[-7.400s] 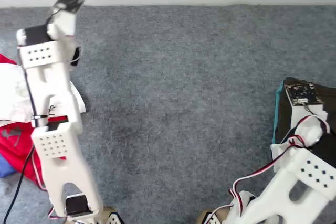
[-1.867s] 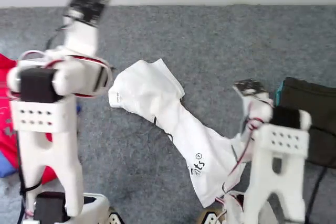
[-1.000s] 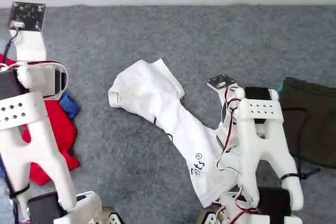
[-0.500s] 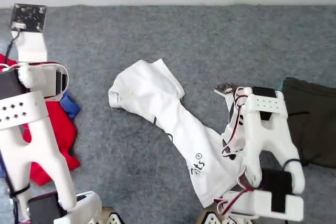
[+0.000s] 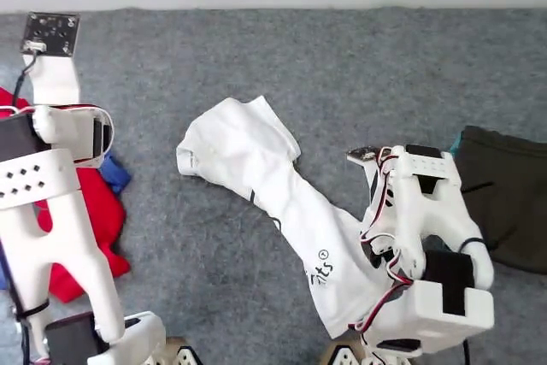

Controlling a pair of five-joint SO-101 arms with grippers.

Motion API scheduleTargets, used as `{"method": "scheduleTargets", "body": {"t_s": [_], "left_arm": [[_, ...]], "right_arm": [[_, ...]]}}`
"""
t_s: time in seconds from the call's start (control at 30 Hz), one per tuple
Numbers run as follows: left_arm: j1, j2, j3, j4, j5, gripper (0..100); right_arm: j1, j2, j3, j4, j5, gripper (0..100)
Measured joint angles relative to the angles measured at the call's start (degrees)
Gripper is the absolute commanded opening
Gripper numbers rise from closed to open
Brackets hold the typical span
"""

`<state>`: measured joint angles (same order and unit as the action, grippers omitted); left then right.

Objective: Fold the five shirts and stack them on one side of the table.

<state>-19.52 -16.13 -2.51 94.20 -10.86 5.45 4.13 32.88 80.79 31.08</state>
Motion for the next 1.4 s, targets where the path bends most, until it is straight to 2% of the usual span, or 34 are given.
{"method": "scheduleTargets", "body": {"t_s": [0.17,0.4,0.6,0.8,1.03,1.4], "left_arm": [[0.0,0.0,0.3,0.0,0.0,11],[0.0,0.0,0.3,-0.2,0.0,11],[0.3,0.0,0.3,-6.2,0.0,11],[7.4,6.6,-0.4,-9.6,0.0,12],[17.1,25.8,-14.7,-9.7,0.0,12],[25.1,58.5,-47.0,-6.9,-2.8,12]], "right_arm": [[0.0,-0.3,0.0,0.0,0.0,0.6],[-0.3,-9.1,0.0,2.3,0.3,0.9],[-1.1,-21.5,0.0,10.4,4.7,0.9],[1.8,-26.8,0.0,13.3,6.2,0.9],[2.1,-26.9,2.1,13.4,6.2,0.9],[2.2,-27.1,2.5,13.4,6.2,0.9]]}}
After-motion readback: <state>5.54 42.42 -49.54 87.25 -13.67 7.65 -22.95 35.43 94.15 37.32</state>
